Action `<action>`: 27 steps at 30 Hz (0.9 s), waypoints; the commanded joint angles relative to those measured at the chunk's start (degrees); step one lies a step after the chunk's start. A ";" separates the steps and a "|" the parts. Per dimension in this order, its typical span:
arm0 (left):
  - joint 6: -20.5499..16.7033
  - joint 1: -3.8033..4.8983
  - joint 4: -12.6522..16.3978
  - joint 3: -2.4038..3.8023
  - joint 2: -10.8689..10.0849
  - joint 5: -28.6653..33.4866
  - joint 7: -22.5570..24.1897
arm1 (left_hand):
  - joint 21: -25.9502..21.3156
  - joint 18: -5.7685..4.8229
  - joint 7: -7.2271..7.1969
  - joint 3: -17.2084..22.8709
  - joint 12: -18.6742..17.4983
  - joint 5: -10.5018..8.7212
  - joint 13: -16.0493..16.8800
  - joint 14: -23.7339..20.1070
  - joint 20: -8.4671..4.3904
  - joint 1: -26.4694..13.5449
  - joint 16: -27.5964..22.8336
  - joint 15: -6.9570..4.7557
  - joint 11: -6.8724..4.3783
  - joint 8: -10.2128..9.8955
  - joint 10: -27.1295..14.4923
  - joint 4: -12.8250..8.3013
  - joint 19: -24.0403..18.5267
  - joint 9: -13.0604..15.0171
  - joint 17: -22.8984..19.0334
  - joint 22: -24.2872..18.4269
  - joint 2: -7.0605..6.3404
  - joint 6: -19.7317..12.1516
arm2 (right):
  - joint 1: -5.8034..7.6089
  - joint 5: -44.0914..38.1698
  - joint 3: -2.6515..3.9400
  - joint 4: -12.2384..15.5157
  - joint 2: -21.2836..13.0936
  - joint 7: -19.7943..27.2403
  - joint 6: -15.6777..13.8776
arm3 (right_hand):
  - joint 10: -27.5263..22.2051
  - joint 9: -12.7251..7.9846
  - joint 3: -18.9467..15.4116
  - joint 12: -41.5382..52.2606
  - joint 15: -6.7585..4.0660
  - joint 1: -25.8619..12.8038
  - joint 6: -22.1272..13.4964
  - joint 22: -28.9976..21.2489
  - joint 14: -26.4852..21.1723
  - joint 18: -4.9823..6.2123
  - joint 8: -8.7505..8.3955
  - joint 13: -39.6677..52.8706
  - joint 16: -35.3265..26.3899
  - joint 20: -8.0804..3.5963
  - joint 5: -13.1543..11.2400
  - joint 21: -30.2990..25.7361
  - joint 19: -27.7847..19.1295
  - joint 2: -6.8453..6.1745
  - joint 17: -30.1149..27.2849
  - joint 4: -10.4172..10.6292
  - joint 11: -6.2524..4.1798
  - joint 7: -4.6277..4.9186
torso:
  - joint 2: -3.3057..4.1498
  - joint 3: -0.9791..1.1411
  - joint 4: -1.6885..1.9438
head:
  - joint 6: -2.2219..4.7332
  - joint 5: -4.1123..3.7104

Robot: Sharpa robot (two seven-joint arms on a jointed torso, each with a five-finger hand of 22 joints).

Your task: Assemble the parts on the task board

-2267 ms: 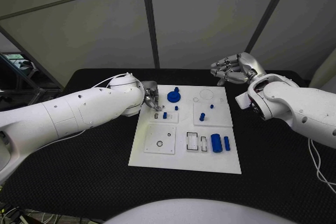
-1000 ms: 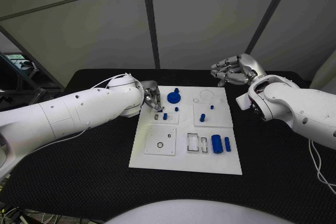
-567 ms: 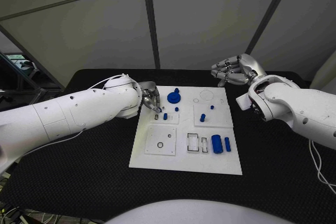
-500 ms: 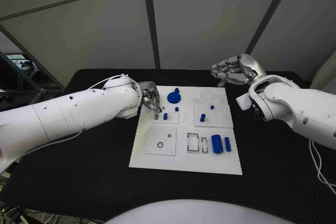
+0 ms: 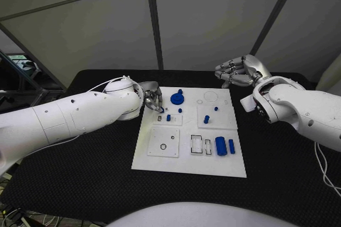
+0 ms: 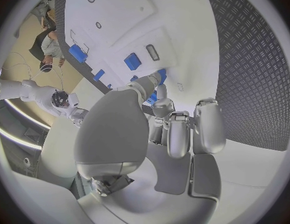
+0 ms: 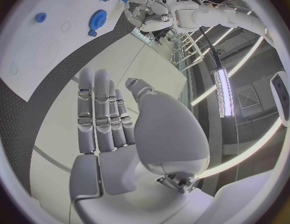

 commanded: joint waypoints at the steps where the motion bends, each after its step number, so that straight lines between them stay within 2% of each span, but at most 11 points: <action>1: -1.99 0.06 -0.04 0.02 0.00 -2.06 1.54 | 0.32 -4.05 -0.19 0.24 0.19 0.13 0.07 5.68 0.03 0.23 0.33 -0.34 -0.20 0.59 0.11 0.02 0.21 4.31 14.27 5.84 0.59 -0.21 | 0.08 0.01 0.03 0.03 0.03 0.32 0.29 | -0.46 0.07 -0.03 0.28 0.49 -0.60 -0.47 -0.05 0.03 0.64 0.30 -0.06 -0.38 0.15 0.21 -0.33 0.03 0.19 0.05 0.33 -0.13 0.13 | 0.01 0.00 -0.10 | -0.07 -0.04; 15: -2.30 0.04 0.88 0.23 -1.11 -2.29 1.84 | 0.44 -4.08 -0.22 0.49 0.25 0.14 0.19 5.74 0.01 0.15 0.44 -0.35 -0.22 0.80 0.27 -0.07 0.29 4.65 14.45 5.95 0.55 -0.26 | 0.07 0.01 0.03 -0.02 0.00 0.36 0.28 | -0.50 0.07 -0.04 0.32 0.50 -0.68 -0.49 -0.09 0.01 0.64 0.31 -0.08 -0.40 0.16 0.18 -0.38 0.04 0.20 0.06 0.40 -0.12 0.14 | 0.00 0.01 -0.04 | -0.14 -0.11; 27: -2.96 0.04 0.47 0.27 -1.07 -8.13 2.00 | 0.60 -4.12 -0.23 0.77 0.22 0.16 0.19 5.81 -0.01 0.17 0.55 -0.38 -0.25 0.93 0.33 -0.22 0.38 4.92 14.65 6.08 0.47 -0.33 | 0.07 0.01 0.03 -0.12 -0.02 0.35 0.22 | -0.50 0.07 -0.04 0.32 0.50 -0.68 -0.49 -0.09 0.01 0.64 0.31 -0.08 -0.40 0.16 0.18 -0.38 0.04 0.20 0.06 0.40 -0.12 0.14 | 0.02 0.03 -0.12 | -0.14 -0.02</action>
